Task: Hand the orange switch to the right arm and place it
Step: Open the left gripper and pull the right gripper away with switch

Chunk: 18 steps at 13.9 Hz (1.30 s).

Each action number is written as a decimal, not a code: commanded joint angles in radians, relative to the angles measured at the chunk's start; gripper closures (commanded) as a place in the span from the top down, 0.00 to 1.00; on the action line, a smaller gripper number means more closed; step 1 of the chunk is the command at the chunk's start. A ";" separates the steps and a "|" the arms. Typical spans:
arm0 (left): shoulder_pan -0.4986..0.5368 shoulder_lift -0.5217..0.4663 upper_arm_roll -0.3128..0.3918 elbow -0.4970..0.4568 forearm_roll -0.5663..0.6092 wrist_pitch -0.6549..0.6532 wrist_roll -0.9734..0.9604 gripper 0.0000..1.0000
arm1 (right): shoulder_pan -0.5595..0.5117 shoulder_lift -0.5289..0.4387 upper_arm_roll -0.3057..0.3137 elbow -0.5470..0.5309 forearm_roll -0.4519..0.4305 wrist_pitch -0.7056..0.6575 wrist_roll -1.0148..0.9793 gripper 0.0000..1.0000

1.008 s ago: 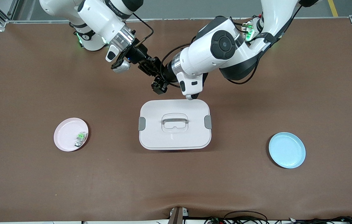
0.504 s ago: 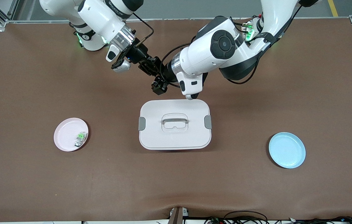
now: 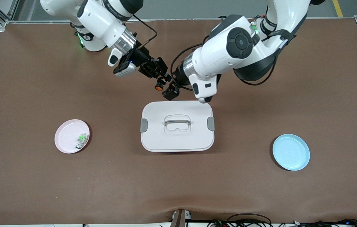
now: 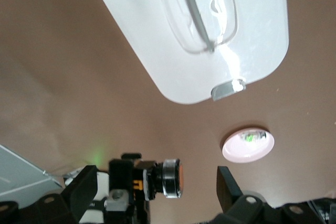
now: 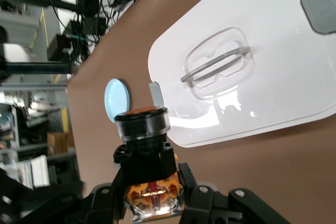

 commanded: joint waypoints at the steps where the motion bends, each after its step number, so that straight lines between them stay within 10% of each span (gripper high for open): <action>1: 0.023 -0.033 0.002 -0.004 0.142 -0.062 -0.004 1.00 | -0.058 0.006 0.001 0.013 0.011 -0.081 -0.163 0.00; 4: 0.052 -0.041 0.005 -0.005 0.288 -0.111 0.057 1.00 | -0.144 0.006 0.000 0.008 -0.060 -0.198 -0.269 0.00; 8: 0.164 -0.058 0.005 -0.007 0.354 -0.194 0.326 1.00 | -0.343 0.003 0.001 0.022 -0.410 -0.443 -0.432 0.00; 18: 0.451 -0.110 0.003 -0.010 0.412 -0.293 0.884 1.00 | -0.754 0.098 0.001 0.023 -0.625 -0.516 -1.381 0.00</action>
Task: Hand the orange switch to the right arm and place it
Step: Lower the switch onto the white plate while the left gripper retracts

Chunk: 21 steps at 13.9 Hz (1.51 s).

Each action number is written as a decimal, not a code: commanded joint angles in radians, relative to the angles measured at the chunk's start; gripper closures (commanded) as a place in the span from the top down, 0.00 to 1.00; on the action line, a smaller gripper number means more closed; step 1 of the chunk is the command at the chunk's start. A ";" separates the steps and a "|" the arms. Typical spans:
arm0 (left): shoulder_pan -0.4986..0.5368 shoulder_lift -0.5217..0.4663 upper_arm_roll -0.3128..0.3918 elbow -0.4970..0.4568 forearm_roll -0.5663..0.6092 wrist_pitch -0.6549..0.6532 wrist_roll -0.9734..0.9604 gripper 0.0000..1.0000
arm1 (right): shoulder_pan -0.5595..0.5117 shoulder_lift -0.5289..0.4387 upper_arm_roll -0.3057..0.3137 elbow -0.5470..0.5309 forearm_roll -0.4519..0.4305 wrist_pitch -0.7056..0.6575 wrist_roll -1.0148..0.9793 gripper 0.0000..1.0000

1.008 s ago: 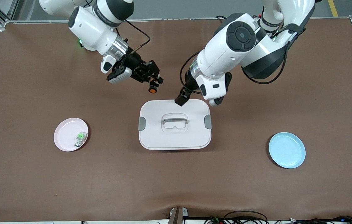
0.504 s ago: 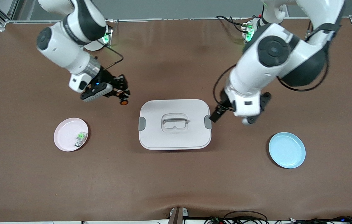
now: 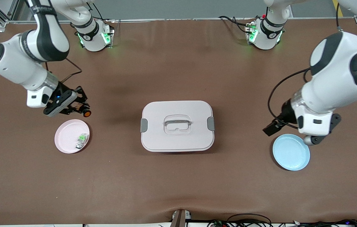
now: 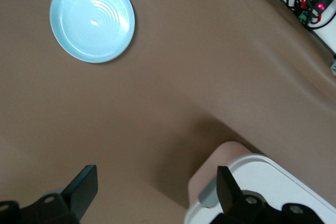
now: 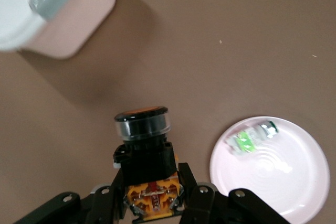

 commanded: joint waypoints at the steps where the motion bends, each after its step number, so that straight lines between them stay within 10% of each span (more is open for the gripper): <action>1: 0.028 -0.045 -0.006 -0.011 0.057 -0.042 0.126 1.00 | -0.083 0.072 0.019 0.019 -0.059 0.008 -0.233 0.00; 8: 0.137 -0.098 -0.009 -0.011 0.059 -0.134 0.494 1.00 | -0.153 0.221 0.019 0.019 -0.280 0.239 -0.533 0.00; 14: 0.165 -0.169 0.005 -0.018 0.048 -0.174 0.568 1.00 | -0.194 0.342 0.019 0.019 -0.288 0.412 -0.639 0.00; 21: -0.106 -0.391 0.390 -0.209 -0.105 -0.179 0.780 1.00 | -0.205 0.442 0.022 0.023 -0.282 0.489 -0.645 0.00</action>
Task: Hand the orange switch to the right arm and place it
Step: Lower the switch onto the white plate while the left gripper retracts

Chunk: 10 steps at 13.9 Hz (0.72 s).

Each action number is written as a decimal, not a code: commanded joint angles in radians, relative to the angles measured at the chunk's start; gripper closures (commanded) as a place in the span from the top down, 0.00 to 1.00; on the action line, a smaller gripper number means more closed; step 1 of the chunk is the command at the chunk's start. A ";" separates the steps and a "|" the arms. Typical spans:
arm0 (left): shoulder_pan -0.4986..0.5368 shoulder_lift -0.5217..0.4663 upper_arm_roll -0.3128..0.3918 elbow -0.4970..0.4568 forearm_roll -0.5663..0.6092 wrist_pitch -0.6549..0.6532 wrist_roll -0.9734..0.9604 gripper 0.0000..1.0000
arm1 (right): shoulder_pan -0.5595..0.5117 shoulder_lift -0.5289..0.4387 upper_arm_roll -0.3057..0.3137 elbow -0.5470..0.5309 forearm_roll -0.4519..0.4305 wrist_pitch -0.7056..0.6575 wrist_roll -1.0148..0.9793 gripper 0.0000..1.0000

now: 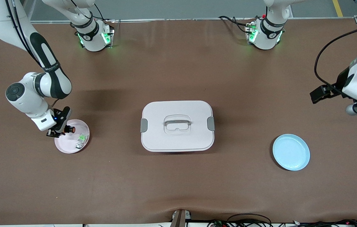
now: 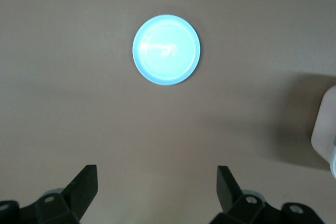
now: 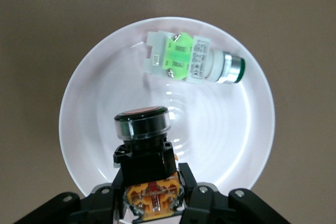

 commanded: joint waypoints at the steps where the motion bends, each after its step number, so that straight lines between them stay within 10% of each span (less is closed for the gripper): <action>1: -0.046 -0.107 0.087 -0.108 -0.052 0.015 0.051 1.00 | -0.027 0.025 0.020 0.024 -0.013 0.000 -0.011 0.00; 10: -0.154 -0.229 0.220 -0.246 -0.089 0.082 0.118 1.00 | -0.033 0.096 0.022 0.174 0.000 -0.168 -0.002 0.00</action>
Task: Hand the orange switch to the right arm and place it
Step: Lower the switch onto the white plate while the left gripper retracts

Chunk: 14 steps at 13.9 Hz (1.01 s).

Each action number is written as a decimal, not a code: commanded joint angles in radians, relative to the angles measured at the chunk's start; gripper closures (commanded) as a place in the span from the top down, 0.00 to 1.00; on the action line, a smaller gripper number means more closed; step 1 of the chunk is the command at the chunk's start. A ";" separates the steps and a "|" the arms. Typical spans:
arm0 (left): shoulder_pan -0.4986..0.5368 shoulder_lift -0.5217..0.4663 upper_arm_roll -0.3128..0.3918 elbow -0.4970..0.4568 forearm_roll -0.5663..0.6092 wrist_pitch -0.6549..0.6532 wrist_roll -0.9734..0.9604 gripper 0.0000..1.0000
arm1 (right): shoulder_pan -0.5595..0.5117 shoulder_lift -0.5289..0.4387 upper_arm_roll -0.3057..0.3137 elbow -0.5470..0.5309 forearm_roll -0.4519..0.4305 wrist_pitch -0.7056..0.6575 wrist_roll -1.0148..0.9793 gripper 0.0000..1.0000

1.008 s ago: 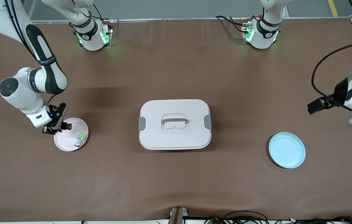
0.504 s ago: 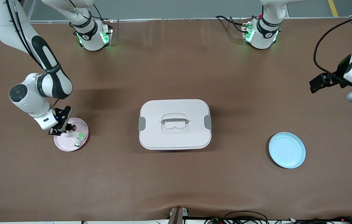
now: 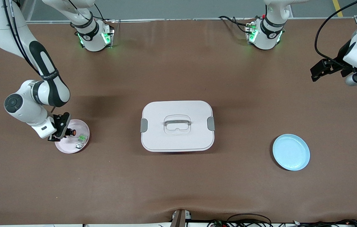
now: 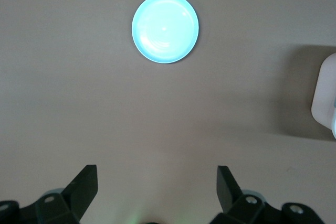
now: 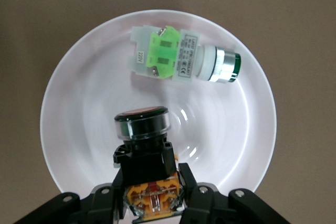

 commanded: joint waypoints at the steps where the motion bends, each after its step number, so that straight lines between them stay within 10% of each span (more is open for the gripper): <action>1: -0.053 -0.020 0.080 -0.029 -0.016 0.042 0.070 1.00 | -0.028 0.022 0.021 0.031 -0.001 -0.018 -0.002 0.00; 14: -0.050 -0.022 0.069 -0.009 -0.076 0.014 0.104 1.00 | -0.026 0.066 0.021 0.048 0.007 -0.005 0.007 0.00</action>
